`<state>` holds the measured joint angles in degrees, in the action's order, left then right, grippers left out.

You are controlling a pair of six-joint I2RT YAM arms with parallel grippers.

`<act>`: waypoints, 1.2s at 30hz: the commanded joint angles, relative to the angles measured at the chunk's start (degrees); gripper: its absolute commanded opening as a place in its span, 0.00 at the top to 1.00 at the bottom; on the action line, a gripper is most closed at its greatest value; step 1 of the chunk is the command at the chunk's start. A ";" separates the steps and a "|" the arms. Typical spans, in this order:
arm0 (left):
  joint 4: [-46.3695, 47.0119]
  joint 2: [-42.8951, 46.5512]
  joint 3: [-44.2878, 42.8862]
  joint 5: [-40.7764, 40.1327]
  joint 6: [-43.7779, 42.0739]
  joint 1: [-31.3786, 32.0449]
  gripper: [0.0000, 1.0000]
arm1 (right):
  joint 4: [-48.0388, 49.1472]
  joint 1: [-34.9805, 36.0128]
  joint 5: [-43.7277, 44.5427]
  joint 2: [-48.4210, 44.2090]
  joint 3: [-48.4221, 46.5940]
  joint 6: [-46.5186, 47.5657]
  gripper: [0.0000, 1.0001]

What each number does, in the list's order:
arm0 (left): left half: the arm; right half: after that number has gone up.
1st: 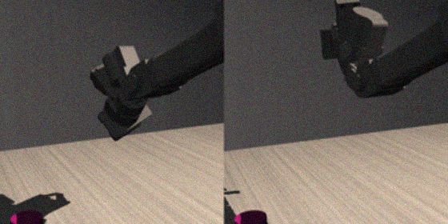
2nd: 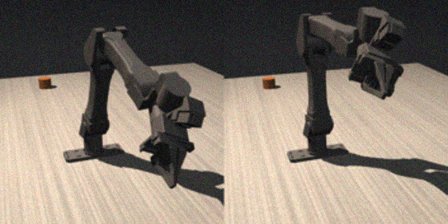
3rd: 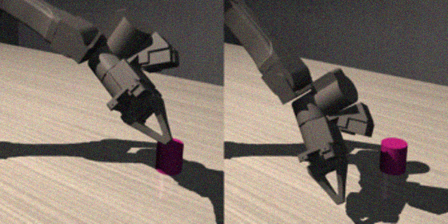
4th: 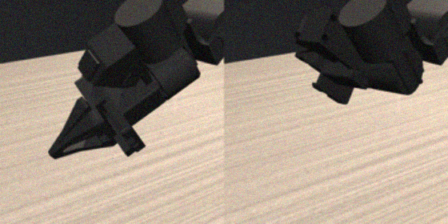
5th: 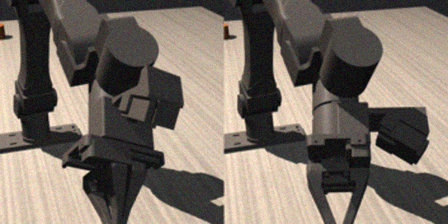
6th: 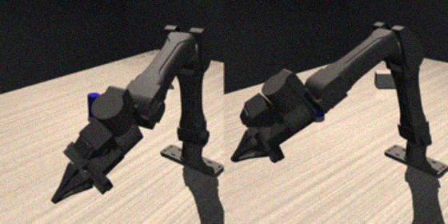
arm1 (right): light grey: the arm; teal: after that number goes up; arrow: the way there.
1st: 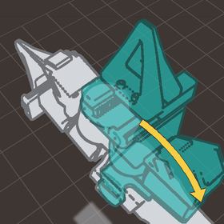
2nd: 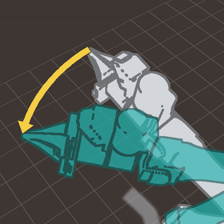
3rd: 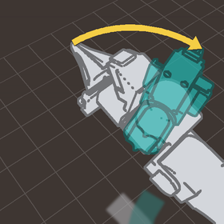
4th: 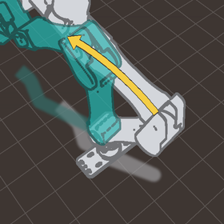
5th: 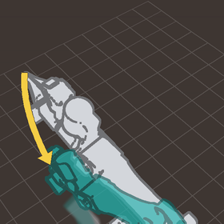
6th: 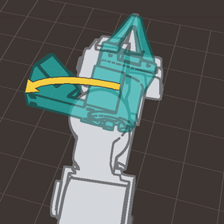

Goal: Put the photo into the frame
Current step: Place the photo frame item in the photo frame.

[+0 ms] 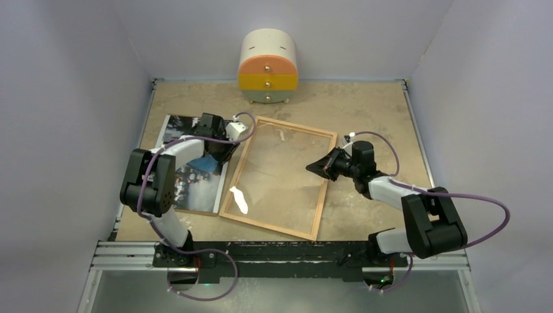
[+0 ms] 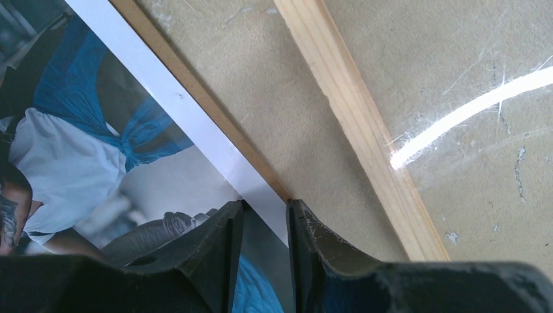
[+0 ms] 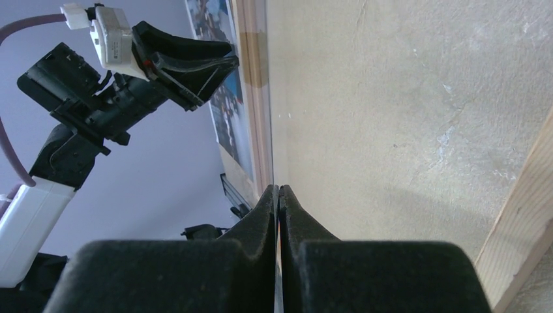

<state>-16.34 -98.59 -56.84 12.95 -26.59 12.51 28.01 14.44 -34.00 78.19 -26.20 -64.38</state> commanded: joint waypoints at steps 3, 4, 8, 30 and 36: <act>1.24 -1.55 1.36 0.25 -0.22 1.51 0.66 | -0.45 -0.33 -0.31 0.08 -2.84 1.87 1.00; 1.22 -1.65 1.38 0.16 -0.22 1.73 0.66 | -0.48 -0.35 -0.44 0.26 -2.95 1.89 1.00; 1.37 -1.79 1.47 -0.11 -0.22 2.44 0.66 | -0.81 -0.61 -0.76 0.72 -3.42 2.16 1.00; 1.40 -2.05 1.38 -0.99 -0.20 4.23 0.66 | -2.78 -2.38 -3.75 3.62 -6.35 5.64 1.00; 1.45 -1.86 1.47 -1.06 -0.21 4.62 0.66 | -3.49 -2.48 -3.79 3.81 -7.56 6.26 1.00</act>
<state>-14.17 -99.33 -56.40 10.33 -26.61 16.12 24.64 12.29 -36.95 81.43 -31.09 -59.68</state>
